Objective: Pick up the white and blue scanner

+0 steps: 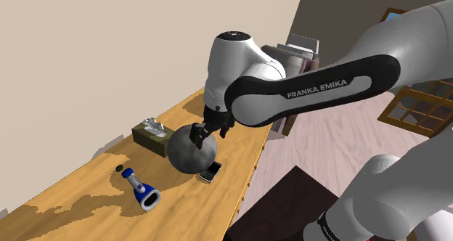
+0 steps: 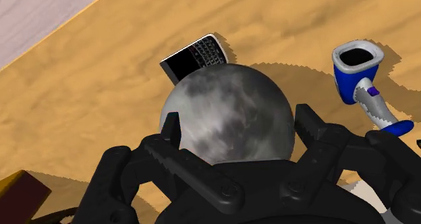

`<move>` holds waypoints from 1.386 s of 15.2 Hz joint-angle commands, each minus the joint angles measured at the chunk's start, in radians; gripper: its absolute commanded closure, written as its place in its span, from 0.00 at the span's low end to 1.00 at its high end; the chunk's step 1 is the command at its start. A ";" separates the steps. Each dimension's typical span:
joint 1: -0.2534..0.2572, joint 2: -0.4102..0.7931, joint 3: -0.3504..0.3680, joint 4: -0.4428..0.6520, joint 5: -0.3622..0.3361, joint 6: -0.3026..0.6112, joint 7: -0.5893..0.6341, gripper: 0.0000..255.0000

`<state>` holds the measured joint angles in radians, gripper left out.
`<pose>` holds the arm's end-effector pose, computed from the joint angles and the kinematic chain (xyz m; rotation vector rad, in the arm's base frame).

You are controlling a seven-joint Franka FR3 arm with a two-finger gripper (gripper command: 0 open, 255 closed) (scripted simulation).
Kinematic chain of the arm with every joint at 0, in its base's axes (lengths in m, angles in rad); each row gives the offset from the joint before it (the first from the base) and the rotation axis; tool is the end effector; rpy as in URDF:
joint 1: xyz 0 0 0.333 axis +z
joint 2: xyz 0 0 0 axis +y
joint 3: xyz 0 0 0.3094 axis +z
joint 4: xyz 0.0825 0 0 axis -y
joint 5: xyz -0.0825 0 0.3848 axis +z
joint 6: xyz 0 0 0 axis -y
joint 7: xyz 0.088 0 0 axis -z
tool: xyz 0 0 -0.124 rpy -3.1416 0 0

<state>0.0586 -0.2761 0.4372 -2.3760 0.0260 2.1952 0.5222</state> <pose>0.4124 0.2259 0.4028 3.0879 -0.0794 0.1664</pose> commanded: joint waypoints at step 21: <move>0.225 0.816 0.034 0.524 -0.508 0.160 0.526 0.00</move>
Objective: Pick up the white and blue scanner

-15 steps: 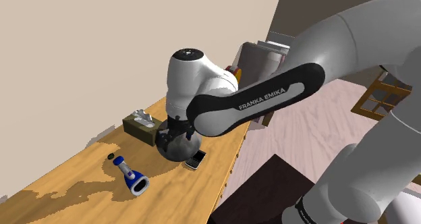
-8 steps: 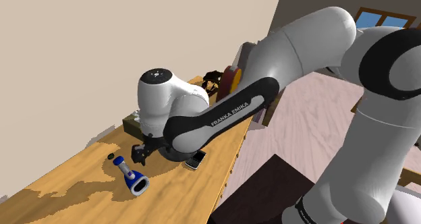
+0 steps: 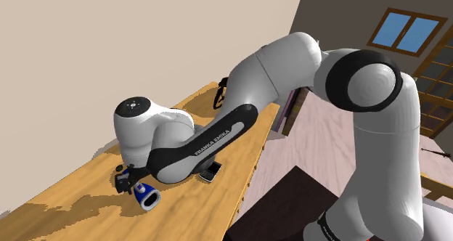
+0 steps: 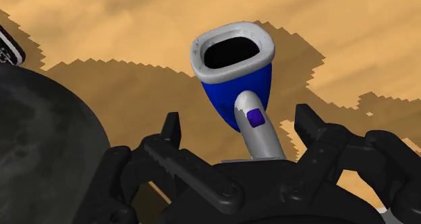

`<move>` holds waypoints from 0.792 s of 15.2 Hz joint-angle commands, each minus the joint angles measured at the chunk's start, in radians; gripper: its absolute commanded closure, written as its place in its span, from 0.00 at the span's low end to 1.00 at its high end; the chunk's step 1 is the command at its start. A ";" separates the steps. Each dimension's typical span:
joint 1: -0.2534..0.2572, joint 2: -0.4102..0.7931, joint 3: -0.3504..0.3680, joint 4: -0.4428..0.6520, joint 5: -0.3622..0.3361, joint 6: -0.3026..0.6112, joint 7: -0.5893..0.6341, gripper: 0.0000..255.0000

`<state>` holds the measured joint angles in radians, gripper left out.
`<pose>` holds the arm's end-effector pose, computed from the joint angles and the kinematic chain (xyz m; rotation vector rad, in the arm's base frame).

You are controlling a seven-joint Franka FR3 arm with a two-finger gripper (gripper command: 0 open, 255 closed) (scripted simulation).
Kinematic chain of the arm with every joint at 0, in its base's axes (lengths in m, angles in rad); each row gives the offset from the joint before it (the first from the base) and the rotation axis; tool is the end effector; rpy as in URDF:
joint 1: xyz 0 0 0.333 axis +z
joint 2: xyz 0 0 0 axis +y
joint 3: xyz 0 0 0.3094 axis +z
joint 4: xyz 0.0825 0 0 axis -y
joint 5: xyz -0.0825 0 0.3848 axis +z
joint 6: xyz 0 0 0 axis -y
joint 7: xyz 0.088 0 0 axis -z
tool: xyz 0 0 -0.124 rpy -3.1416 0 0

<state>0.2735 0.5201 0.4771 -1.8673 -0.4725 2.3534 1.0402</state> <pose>0.4857 0.4169 0.2428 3.1058 -0.0301 0.1822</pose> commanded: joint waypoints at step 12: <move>0.032 0.080 -0.037 0.016 -0.052 0.058 0.039 1.00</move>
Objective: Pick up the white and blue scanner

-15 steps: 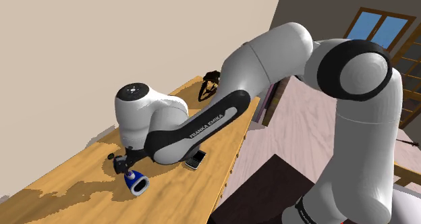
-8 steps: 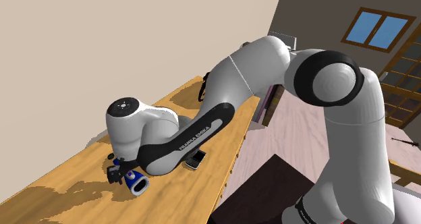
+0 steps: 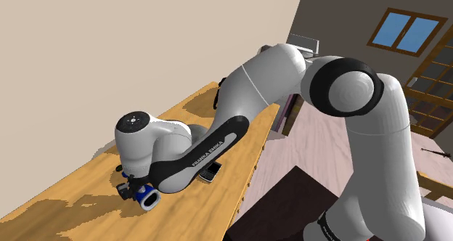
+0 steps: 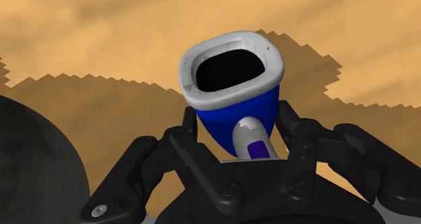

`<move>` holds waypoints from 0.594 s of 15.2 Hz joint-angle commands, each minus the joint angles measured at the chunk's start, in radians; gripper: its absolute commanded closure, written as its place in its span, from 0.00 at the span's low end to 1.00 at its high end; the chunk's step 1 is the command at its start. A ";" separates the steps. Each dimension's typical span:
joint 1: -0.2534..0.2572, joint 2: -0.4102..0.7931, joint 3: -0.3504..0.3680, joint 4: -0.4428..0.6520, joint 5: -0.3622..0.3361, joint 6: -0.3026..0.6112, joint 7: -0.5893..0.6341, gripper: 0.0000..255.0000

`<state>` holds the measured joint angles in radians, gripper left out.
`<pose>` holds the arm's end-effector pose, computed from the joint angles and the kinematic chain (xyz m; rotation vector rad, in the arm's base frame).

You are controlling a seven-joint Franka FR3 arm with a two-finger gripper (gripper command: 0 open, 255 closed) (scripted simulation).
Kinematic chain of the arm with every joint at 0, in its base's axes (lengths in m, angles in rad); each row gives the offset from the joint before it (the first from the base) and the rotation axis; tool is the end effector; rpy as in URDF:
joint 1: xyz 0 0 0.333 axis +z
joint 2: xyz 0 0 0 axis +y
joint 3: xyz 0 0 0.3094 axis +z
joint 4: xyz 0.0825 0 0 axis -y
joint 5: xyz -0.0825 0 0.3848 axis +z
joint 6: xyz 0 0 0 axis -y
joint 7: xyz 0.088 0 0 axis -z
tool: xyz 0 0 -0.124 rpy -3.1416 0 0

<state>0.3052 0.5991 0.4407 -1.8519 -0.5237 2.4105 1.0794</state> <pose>0.4865 0.4206 0.2030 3.1055 -0.0290 0.1832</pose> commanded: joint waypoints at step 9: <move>-0.010 -0.027 0.014 -0.001 0.019 -0.024 -0.015 1.00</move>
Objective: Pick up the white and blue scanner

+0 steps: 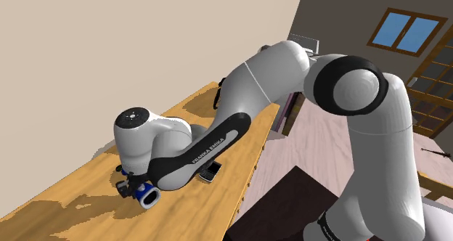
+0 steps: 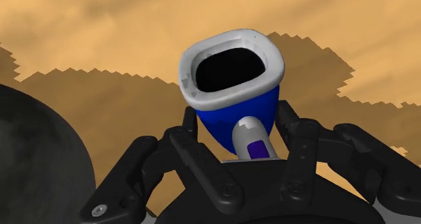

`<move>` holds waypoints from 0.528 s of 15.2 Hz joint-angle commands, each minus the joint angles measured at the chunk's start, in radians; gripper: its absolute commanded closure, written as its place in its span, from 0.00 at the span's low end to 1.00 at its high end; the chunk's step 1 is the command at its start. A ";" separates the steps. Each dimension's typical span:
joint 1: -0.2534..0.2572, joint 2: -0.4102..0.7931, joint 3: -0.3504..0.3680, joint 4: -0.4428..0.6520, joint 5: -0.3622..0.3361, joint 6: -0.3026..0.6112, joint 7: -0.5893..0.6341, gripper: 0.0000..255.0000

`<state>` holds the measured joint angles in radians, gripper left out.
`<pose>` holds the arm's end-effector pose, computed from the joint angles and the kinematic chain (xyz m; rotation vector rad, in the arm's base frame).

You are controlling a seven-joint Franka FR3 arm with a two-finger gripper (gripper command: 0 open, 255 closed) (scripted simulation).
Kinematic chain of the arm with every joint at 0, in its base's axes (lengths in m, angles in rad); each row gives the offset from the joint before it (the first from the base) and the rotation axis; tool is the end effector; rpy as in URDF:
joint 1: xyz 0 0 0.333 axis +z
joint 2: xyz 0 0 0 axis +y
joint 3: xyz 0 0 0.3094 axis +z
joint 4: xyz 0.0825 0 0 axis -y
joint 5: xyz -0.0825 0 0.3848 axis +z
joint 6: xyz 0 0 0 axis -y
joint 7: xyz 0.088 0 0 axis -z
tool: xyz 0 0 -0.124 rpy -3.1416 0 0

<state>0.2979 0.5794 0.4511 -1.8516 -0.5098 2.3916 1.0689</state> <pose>0.4870 0.4208 0.2145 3.1053 -0.0296 0.1830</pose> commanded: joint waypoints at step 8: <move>-0.028 -0.078 0.039 0.005 0.056 -0.075 -0.042 1.00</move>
<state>0.2740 0.5133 0.4844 -1.8464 -0.4618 2.3265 1.0319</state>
